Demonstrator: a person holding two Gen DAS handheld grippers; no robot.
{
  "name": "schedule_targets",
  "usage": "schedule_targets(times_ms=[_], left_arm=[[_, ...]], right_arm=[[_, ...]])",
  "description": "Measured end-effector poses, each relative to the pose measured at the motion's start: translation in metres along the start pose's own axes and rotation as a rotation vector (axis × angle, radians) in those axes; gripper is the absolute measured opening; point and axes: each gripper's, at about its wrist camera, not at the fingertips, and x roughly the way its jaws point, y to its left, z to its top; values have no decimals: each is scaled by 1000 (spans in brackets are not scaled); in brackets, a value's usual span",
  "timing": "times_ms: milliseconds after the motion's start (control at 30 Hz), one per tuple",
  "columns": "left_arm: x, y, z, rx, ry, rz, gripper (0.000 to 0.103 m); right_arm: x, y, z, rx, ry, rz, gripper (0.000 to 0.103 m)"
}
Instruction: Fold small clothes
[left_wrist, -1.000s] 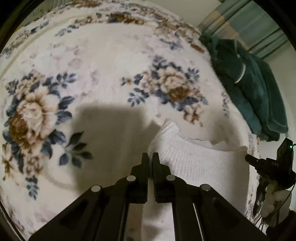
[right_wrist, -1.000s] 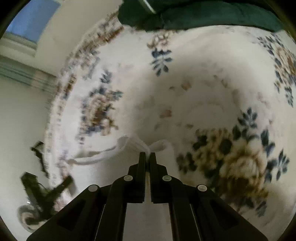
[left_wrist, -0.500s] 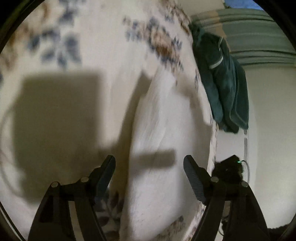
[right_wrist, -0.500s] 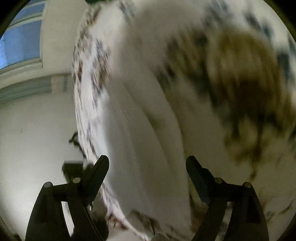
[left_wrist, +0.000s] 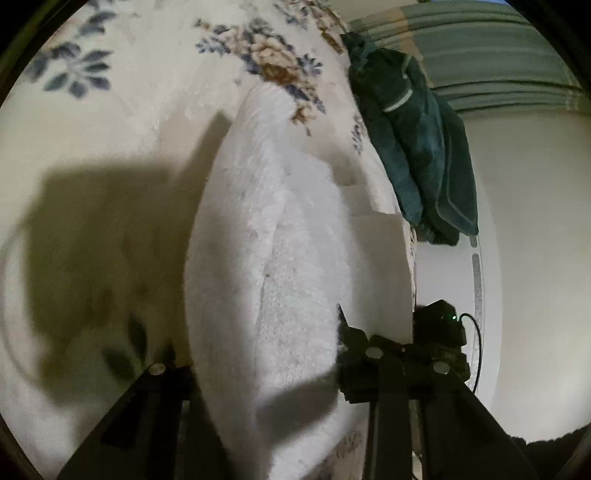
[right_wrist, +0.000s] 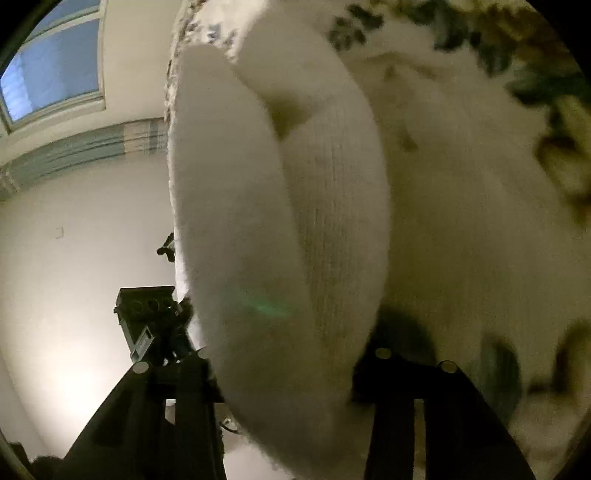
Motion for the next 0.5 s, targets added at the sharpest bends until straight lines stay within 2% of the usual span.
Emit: schedule_targets(times_ms=[100,167,267,333,400,500], left_arm=[[-21,-13,-35,15,14,36,29],[-32,-15,-74,12,51,83,29],[-42,5,-126,-48,98,135,30],[-40,16,-160,-109,131,170,31],[-35,26,-187,-151,146,203,32],[-34,32,-202,-169,126,232,37]], right_arm=[[-10,5,-43,6,28,2,44],[-13,0,-79,24,57,-6,44],[-9,-24,-139,91,110,-35,44],[-6,-43,-165,132,127,-61,44],[-2,-63,-184,179,129,-92,44],[1,-77,-192,204,121,-113,44]])
